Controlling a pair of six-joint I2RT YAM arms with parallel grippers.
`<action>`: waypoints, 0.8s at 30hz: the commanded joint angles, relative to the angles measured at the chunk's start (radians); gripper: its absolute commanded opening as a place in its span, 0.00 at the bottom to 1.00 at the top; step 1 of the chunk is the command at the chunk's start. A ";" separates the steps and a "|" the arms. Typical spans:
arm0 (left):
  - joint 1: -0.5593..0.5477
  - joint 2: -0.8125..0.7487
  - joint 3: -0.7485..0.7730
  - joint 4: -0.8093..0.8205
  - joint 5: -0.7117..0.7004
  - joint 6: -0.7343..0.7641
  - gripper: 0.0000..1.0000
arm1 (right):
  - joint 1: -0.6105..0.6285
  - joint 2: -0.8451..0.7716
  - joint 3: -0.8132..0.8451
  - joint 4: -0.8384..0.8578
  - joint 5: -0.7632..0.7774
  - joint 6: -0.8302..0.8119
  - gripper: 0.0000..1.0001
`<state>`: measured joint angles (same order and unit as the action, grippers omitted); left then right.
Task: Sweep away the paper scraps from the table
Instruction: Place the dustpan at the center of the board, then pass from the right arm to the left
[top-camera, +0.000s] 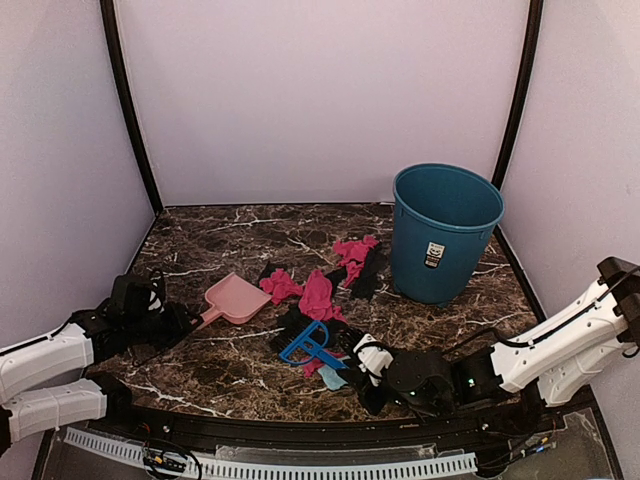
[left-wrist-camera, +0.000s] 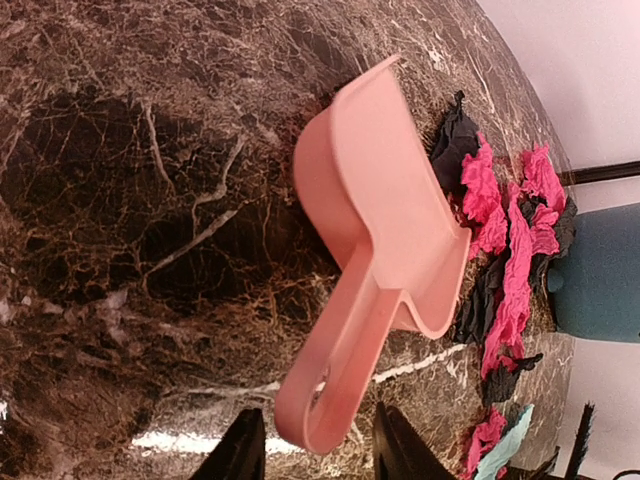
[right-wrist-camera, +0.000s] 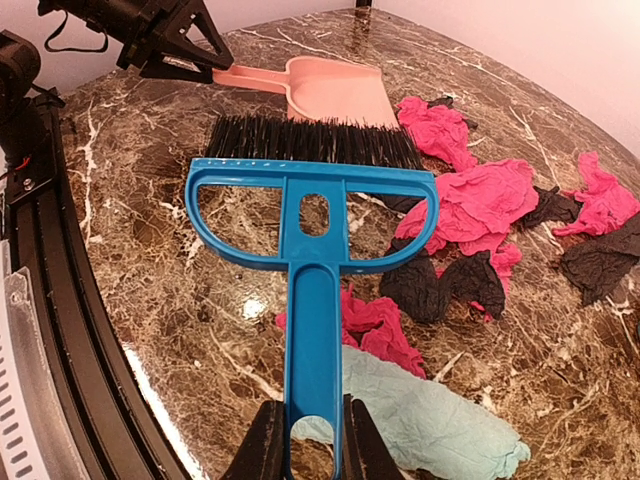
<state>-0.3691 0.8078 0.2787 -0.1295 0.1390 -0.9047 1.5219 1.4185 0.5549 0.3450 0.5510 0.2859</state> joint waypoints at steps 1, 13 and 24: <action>0.007 -0.010 -0.013 -0.015 0.004 0.000 0.43 | -0.005 -0.028 -0.019 0.052 0.028 0.008 0.00; 0.007 -0.097 0.115 -0.111 -0.061 0.089 0.83 | -0.018 -0.038 -0.018 0.107 0.042 -0.024 0.00; -0.079 0.034 0.171 0.205 0.358 0.158 0.92 | -0.039 0.009 0.024 0.189 0.026 -0.160 0.00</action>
<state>-0.3832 0.7727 0.4091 -0.0914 0.3302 -0.7719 1.4891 1.4025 0.5404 0.4450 0.5762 0.2050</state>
